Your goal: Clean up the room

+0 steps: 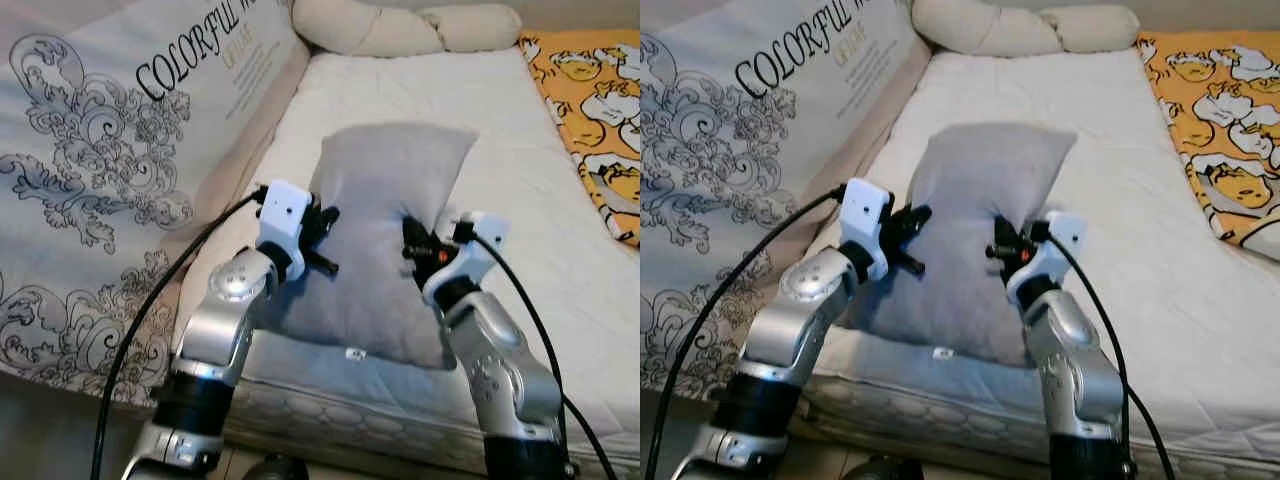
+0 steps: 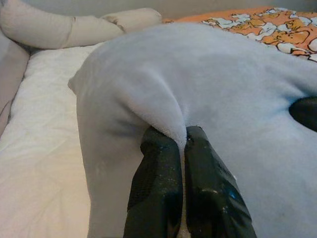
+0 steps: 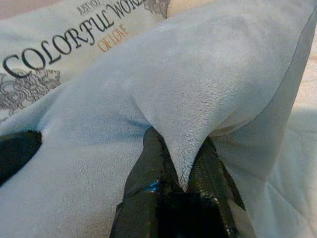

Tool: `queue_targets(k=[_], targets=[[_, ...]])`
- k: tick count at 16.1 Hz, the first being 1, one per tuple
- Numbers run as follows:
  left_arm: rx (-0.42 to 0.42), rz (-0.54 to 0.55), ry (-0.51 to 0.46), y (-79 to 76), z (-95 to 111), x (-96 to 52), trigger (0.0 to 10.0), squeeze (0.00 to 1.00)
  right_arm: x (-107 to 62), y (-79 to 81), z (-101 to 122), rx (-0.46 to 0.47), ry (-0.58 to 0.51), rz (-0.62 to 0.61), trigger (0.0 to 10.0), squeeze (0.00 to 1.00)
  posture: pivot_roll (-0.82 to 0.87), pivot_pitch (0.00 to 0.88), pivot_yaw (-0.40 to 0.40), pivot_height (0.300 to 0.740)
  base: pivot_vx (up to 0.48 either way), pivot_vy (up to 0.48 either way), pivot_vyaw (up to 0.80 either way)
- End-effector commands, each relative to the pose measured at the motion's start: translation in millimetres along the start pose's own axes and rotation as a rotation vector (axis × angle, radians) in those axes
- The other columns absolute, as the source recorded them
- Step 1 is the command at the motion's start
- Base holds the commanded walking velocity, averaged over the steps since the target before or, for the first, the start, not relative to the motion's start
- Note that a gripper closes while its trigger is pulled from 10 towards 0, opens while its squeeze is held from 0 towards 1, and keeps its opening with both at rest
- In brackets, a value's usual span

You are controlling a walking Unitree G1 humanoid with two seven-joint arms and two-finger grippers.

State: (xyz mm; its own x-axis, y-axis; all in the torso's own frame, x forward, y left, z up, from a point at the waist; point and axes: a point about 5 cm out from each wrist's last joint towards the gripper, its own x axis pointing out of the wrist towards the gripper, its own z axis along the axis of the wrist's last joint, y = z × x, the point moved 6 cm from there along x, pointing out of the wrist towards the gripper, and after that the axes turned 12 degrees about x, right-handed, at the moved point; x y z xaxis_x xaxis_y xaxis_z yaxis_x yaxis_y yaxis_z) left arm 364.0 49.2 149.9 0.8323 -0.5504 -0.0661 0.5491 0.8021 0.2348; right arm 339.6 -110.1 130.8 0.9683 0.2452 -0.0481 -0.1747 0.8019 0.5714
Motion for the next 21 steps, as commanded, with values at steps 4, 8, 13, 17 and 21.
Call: queue_targets(k=[4,8,13,17,21], targets=[[0.022,0.072,0.004,9.2,3,-9.0,10.0,0.0,-2.5,6.9,8,-0.037,-0.025,0.008,10.0,0.0,-0.1,0.0,0.086,0.74,0.0,0.244,0.0],[0.025,0.08,0.021,9.1,1,-11.7,10.0,0.0,-2.8,7.9,3,-0.039,-0.004,0.009,10.0,0.0,-0.09,0.0,0.079,0.74,0.0,0.322,0.0],[0.049,0.08,0.044,16.9,-4,-14.5,10.0,0.0,-4.3,3.2,2,-0.035,-0.002,-0.014,10.0,0.0,-0.09,0.0,0.086,0.74,0.0,0.323,0.0],[0.092,0.091,0.05,26.9,-3,-14.7,10.0,0.0,-3.6,2.3,3,-0.029,-0.008,-0.026,10.0,0.0,-0.09,0.0,0.093,0.74,0.0,0.161,0.0],[0.062,0.134,0.051,33.6,-4,-15.6,10.0,0.0,-2.0,2.5,5,-0.036,-0.01,-0.025,10.0,0.0,-0.09,0.0,0.09,0.74,0.0,-0.24,0.0]])
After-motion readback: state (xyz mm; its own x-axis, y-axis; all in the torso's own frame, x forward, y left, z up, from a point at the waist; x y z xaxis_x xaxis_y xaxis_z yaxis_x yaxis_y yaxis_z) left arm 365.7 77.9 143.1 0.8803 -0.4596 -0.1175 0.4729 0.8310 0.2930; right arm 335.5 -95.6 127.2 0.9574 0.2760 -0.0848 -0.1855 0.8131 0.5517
